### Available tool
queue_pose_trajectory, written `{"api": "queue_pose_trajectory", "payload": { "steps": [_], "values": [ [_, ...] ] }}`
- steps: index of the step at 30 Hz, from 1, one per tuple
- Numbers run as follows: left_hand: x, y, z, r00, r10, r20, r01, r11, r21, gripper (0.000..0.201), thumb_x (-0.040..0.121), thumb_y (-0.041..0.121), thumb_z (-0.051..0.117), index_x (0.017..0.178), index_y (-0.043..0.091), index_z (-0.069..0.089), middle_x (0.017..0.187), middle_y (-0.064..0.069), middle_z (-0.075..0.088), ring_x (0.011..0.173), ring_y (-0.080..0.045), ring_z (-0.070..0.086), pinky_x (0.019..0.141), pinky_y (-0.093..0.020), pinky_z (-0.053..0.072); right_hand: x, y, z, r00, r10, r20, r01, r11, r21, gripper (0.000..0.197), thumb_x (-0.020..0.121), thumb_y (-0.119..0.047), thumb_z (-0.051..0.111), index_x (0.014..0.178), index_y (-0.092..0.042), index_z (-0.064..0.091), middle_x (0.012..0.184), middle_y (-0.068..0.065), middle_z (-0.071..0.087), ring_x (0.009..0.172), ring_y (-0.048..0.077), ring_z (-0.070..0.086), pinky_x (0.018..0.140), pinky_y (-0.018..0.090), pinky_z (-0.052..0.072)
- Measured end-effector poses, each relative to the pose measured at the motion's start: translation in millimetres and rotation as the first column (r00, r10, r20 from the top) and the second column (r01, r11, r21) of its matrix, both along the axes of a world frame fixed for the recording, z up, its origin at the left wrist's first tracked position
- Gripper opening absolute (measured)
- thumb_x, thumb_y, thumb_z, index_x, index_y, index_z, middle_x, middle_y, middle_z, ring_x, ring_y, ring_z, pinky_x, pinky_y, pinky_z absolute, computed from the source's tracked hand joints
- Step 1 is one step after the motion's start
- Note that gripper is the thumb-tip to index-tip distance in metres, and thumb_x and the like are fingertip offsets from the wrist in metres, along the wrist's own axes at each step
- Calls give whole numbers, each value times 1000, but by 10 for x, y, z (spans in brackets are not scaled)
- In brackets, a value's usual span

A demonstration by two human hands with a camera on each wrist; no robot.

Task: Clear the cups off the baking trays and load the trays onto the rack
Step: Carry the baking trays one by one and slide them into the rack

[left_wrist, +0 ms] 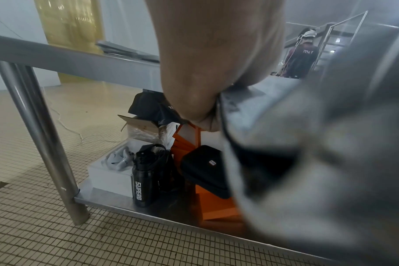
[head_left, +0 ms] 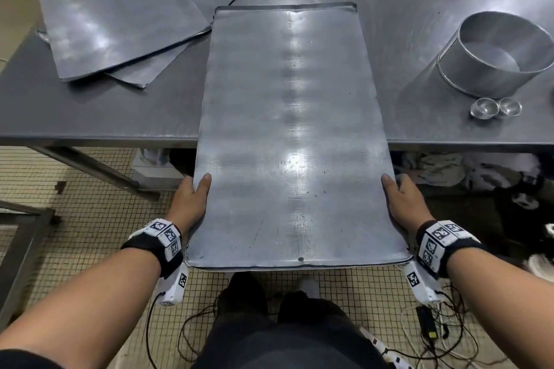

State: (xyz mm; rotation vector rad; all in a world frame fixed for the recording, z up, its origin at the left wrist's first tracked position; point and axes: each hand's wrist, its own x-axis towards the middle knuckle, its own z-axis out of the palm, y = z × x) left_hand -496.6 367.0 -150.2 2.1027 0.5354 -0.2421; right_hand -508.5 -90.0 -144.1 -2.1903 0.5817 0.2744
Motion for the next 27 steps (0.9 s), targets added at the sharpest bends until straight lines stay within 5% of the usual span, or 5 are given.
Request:
{"api": "queue_pose_trajectory", "payload": {
  "steps": [5, 9, 16, 22, 27],
  "values": [
    [-21, -51, -11, 997, 80, 16, -80, 996, 32, 54, 95, 56, 56, 114, 6, 55, 108, -7, 66, 96, -24, 63, 81, -41, 51, 27, 4, -22, 1000, -16, 1, 16, 999, 47, 44, 100, -54, 45, 108, -12, 54, 110, 8, 60, 102, 27, 58, 90, 44, 48],
    [-19, -125, 40, 993, 105, 59, -107, 993, 39, 51, 95, 51, 61, 115, 4, 54, 105, -8, 65, 94, -25, 62, 78, -37, 47, 56, 3, 35, 998, -32, 50, 31, 999, 22, 44, 98, -53, 52, 106, -10, 56, 101, 5, 62, 94, 25, 60, 80, 38, 47],
    [62, -7, 210, 982, 125, 138, -131, 991, 36, 55, 89, 58, 64, 105, 5, 61, 102, -19, 71, 93, -35, 68, 84, -54, 56, 220, 0, 192, 988, -28, 149, 27, 1000, 9, 42, 95, -52, 59, 96, -10, 60, 92, 4, 67, 86, 24, 65, 77, 40, 53],
    [79, 43, 411, 973, 132, 187, -138, 990, 21, 60, 92, 56, 63, 100, -3, 56, 87, -18, 63, 77, -28, 59, 70, -41, 48, 318, 35, 462, 979, 8, 204, -5, 1000, -13, 40, 96, -47, 59, 95, -8, 61, 89, 1, 66, 86, 25, 62, 72, 33, 43],
    [115, 66, 517, 964, 149, 221, -156, 988, 11, 55, 89, 60, 62, 96, 6, 60, 93, -18, 70, 86, -34, 67, 76, -49, 54, 371, 88, 764, 967, 31, 252, -21, 999, -40, 28, 100, -39, 58, 98, -11, 58, 93, 1, 60, 90, 21, 55, 77, 28, 36]
  ]
}}
